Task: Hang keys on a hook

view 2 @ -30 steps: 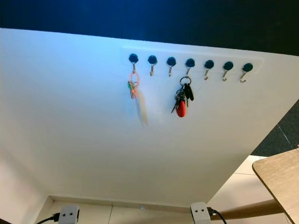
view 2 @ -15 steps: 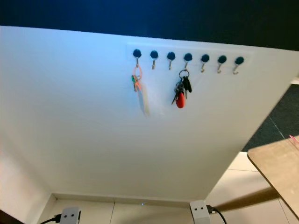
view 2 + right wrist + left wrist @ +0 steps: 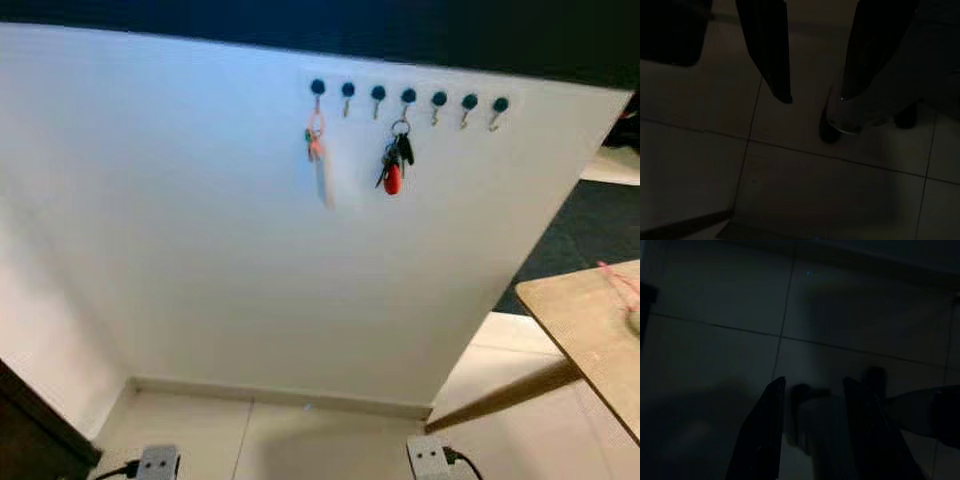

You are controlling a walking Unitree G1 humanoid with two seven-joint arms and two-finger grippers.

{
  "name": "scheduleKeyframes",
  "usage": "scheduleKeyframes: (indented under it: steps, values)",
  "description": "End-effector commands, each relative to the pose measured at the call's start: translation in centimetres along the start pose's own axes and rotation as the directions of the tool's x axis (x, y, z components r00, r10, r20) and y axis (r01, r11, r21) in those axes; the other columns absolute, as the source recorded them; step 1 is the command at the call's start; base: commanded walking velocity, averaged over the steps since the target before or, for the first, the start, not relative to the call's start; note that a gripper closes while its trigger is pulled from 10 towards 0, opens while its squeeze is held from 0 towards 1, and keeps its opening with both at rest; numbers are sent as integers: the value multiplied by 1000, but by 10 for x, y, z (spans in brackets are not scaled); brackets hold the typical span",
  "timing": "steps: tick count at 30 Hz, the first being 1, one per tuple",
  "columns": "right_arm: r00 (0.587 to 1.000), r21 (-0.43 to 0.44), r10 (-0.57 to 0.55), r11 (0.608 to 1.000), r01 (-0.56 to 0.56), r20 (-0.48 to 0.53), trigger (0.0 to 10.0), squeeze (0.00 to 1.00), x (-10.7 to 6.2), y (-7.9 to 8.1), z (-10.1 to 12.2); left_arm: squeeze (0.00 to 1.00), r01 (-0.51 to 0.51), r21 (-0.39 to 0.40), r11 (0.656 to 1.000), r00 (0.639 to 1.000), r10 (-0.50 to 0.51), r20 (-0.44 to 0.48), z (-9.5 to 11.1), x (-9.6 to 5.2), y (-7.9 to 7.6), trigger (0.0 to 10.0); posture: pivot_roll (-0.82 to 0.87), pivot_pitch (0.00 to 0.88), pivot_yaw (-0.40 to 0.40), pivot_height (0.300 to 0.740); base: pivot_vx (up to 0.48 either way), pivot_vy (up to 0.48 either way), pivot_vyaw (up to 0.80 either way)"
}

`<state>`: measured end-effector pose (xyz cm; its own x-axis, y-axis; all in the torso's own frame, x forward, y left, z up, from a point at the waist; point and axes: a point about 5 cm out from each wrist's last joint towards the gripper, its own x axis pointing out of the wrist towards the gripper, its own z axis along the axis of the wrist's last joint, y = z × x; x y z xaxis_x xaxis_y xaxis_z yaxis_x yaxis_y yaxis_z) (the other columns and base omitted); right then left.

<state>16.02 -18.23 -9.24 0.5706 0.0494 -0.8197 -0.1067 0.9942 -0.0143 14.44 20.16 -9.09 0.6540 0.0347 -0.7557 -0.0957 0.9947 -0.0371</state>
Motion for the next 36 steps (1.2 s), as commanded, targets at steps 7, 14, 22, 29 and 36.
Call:
scheduleKeyframes:
  steps: [7, 14, 22, 29, 36]
  values:
    - [1000, 15, -12, 1000, 12, -7, 10000, 0, 0, -2, -2, 0, 11, 73, 997, 1000, -11, -2, 5, 2, -2, 10000, 46, 67, -38, 740, 0, -343, 0]
    - [1000, 16, -14, 1000, 14, -10, 10000, 0, -1, -2, -2, 0, 2, 69, 998, 1000, -3, 20, 8, 3, -3, 10000, 46, 67, -37, 740, 0, -69, 0]
    - [1000, 13, -10, 1000, 10, -9, 10000, 0, 0, -2, -1, 0, 1, 74, 997, 1000, -3, 26, 9, 4, -5, 10000, 51, 69, -42, 740, 0, 0, 0]
    - [1000, -1, 0, 1000, 0, -8, 10000, 0, 0, 0, 1, 0, -6, 86, 996, 999, 3, 39, 10, 3, -4, 10000, 54, 71, -41, 740, 0, 0, -637]
    - [1000, -5, 2, 1000, -2, -2, 10000, 0, 1, 1, 2, 0, -22, 50, 999, 997, 18, 79, 13, 3, -3, 10000, 59, 75, -42, 740, 0, 0, -800]
